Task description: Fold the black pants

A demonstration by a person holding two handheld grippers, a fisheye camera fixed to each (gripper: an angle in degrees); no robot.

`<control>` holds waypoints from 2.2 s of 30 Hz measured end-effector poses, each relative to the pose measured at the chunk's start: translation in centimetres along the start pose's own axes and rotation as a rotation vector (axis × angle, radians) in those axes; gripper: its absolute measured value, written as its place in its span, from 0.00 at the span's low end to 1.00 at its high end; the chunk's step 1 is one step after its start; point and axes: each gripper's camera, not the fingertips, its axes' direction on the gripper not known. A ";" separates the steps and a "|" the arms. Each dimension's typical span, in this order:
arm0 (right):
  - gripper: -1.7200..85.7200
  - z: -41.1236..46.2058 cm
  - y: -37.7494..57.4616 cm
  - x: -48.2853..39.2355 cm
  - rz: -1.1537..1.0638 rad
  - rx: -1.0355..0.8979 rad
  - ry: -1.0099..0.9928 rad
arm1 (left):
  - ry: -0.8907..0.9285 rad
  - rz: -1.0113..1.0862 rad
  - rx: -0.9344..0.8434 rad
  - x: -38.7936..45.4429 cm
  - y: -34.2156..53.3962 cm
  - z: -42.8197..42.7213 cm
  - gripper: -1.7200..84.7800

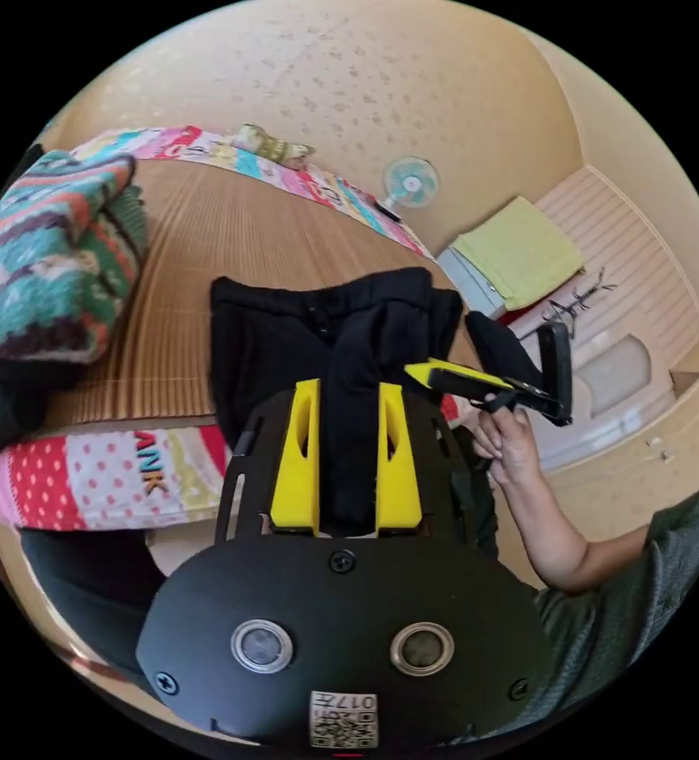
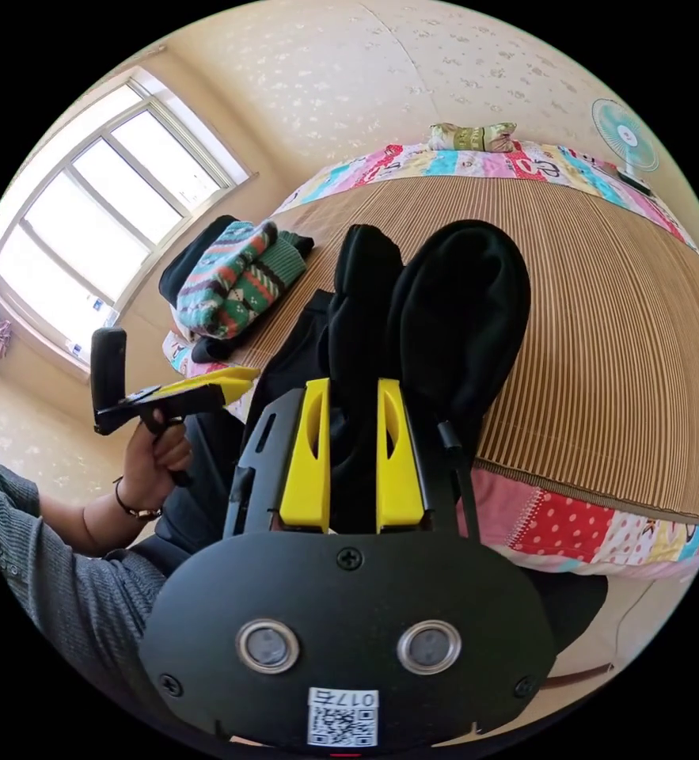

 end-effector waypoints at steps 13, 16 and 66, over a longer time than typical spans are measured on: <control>0.04 -4.8 3.7 -8.1 -0.083 0.187 0.231 | 0.033 -0.021 -0.063 -0.6 -1.6 -5.3 0.06; 0.03 -9.5 4.8 -8.4 -0.063 0.319 0.313 | 0.168 0.010 0.137 0.0 -2.1 -15.7 0.05; 0.08 3.1 -16.7 14.1 0.241 -0.256 0.176 | 0.288 0.141 -0.258 -6.6 -5.4 0.2 0.17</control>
